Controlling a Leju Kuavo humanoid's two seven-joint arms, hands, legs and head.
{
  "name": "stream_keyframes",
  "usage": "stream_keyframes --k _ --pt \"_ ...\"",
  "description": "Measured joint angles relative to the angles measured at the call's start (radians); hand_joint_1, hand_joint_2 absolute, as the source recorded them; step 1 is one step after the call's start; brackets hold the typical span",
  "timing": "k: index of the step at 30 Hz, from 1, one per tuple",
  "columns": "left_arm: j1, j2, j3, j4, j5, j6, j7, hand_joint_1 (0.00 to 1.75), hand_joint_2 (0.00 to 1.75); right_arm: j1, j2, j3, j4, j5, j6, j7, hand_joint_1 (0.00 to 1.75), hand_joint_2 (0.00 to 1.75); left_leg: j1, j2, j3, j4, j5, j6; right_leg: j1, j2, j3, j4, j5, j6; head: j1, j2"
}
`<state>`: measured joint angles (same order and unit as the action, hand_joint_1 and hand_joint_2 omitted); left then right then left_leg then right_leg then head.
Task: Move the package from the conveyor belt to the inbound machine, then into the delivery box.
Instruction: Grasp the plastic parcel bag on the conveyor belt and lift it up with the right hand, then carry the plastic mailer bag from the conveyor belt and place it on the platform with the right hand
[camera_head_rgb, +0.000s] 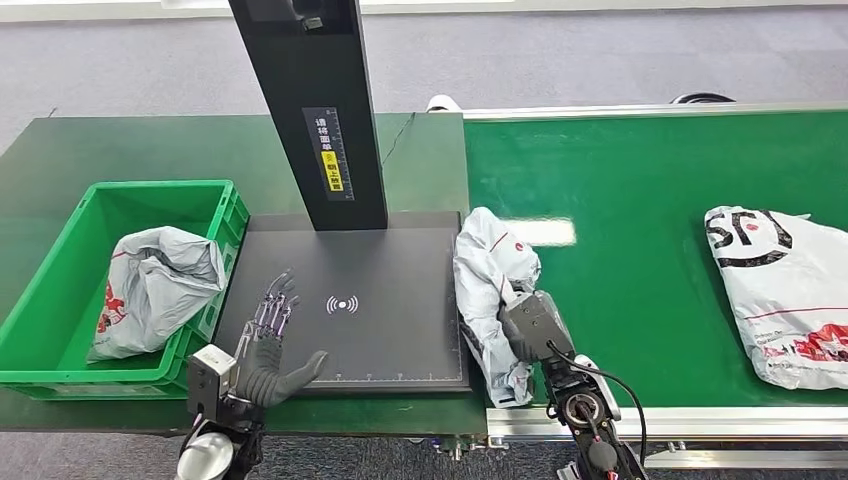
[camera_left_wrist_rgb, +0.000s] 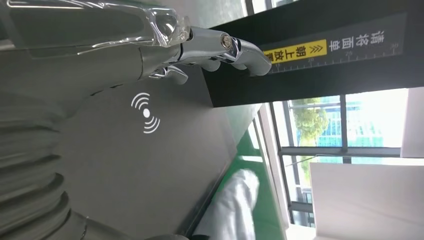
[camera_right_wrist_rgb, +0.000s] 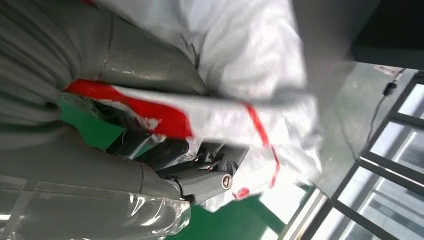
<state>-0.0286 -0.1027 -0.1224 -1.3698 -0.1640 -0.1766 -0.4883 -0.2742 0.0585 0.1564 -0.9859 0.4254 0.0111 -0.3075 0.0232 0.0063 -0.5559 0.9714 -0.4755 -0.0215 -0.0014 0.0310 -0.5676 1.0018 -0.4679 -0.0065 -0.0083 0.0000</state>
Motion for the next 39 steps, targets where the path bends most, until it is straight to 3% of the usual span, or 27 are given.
stream_keyframes --k 19,24,27,33,39 --pt "0.006 -0.001 0.006 -0.008 0.001 0.001 -0.002 0.0 1.75 0.015 0.01 -0.011 -0.044 0.003 -0.026 -0.01 1.75 1.75 -0.001 -0.001 -0.001 0.0 0.001 0.0 -0.001 -0.001 0.0 0.0 0.0 0.0 0.0 0.0" --pt "0.0 -0.003 0.012 -0.02 0.026 0.016 -0.026 0.0 1.75 0.038 0.026 -0.056 -0.134 -0.028 -0.257 -0.142 1.75 1.75 -0.001 -0.004 -0.002 0.001 0.001 0.0 -0.001 -0.004 -0.001 0.0 0.0 0.0 0.0 0.0" --pt "-0.011 -0.006 0.019 -0.028 0.046 0.042 -0.044 0.0 1.75 0.057 0.038 -0.093 -0.224 -0.083 -0.347 -0.227 1.75 1.75 -0.001 -0.004 -0.002 0.001 0.001 0.0 -0.002 -0.004 -0.001 0.0 0.0 0.0 0.0 0.0" --pt "-0.019 -0.013 0.042 -0.072 0.096 0.156 -0.135 0.0 1.75 0.088 0.042 -0.105 -0.363 -0.096 -0.352 -0.316 1.75 1.75 -0.001 -0.003 -0.003 0.0 0.001 0.0 -0.002 -0.004 0.0 0.0 0.0 0.0 0.0 0.0" --pt "-0.033 -0.009 0.05 -0.104 0.14 0.208 -0.173 0.0 1.75 0.018 0.042 0.004 -0.331 -0.008 -0.343 -0.326 1.75 1.75 -0.001 -0.006 -0.002 0.0 0.003 0.0 -0.001 -0.006 0.0 0.0 0.0 0.0 0.0 0.0"
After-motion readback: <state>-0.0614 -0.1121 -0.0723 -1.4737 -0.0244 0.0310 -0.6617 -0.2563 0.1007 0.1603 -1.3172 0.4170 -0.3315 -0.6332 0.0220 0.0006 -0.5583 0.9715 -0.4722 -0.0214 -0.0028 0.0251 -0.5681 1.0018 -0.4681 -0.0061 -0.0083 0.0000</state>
